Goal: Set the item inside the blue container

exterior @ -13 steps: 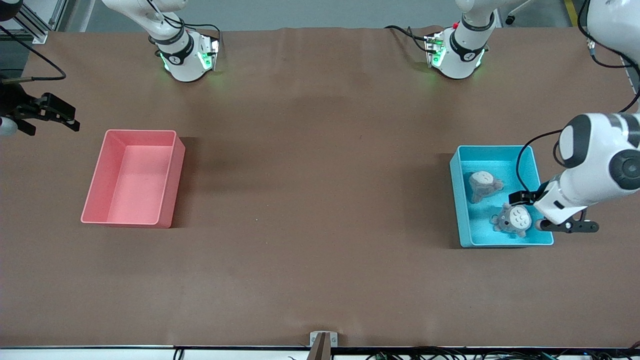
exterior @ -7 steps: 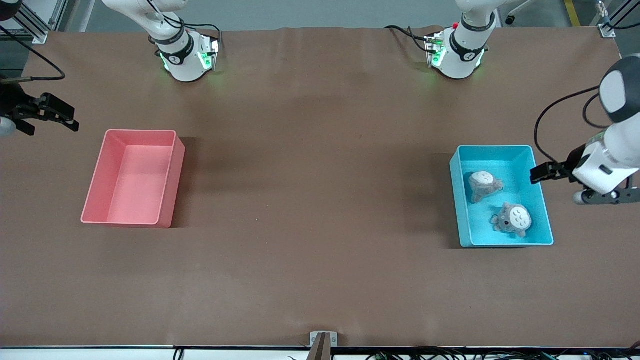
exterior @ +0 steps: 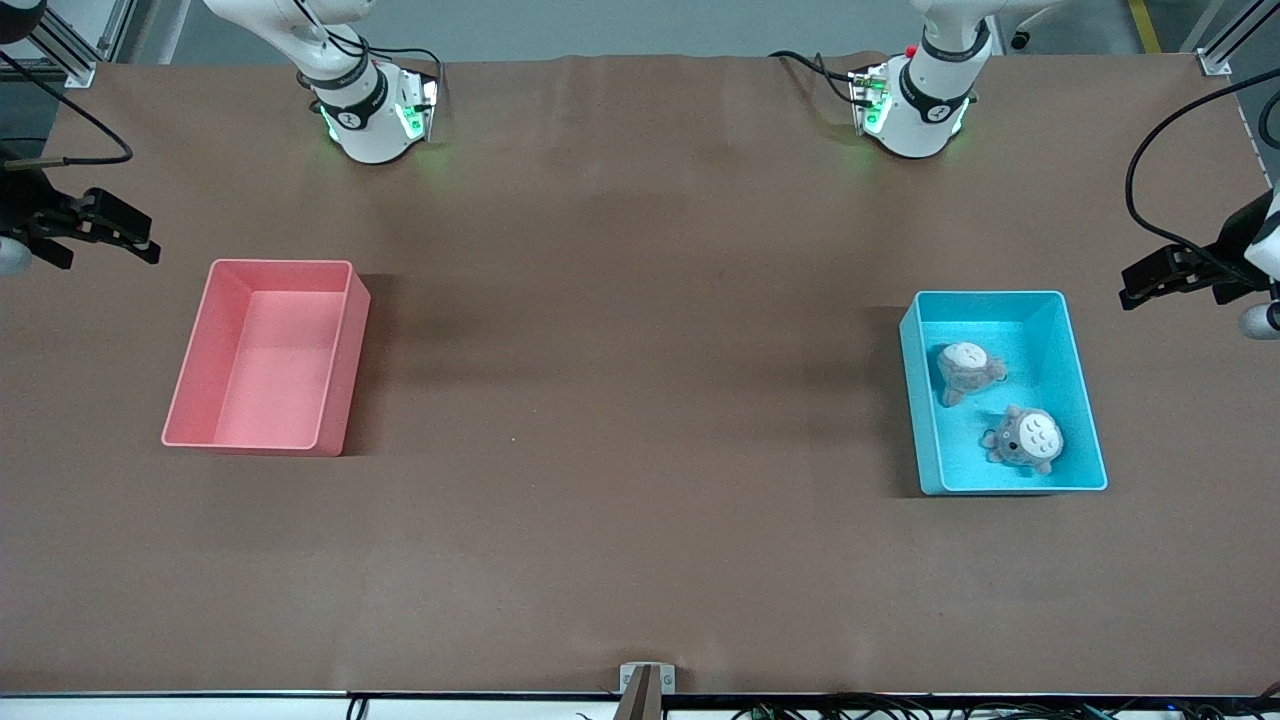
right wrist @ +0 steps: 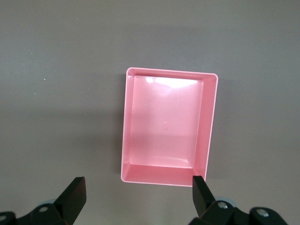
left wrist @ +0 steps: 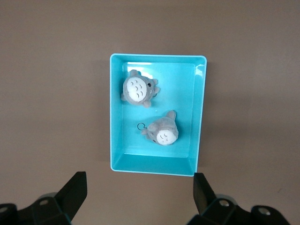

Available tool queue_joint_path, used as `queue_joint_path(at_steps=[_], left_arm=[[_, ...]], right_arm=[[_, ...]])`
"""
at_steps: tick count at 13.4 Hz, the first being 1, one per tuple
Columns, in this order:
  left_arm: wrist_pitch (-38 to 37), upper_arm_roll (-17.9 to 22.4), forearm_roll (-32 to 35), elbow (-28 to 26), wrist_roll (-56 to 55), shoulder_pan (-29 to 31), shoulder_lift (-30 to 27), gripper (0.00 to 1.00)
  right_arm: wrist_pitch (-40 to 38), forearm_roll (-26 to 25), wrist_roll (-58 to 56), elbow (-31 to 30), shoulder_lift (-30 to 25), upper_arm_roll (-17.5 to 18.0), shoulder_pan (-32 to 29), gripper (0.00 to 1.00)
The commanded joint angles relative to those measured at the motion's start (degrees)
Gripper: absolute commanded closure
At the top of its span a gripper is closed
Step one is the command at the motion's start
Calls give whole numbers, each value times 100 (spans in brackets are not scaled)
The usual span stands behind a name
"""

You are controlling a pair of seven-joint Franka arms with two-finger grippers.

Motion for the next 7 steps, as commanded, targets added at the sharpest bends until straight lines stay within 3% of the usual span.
queue_joint_path(at_steps=[1,7], left_arm=[[-117,315,-97,81,26,-351,-100,0],[-117,324,-387,73,-9,-290,-319,0]], right_arm=[[36,16,-97,-191,-170,12,-35,0],[27,60,-79,-199,-170,3,-27,0]])
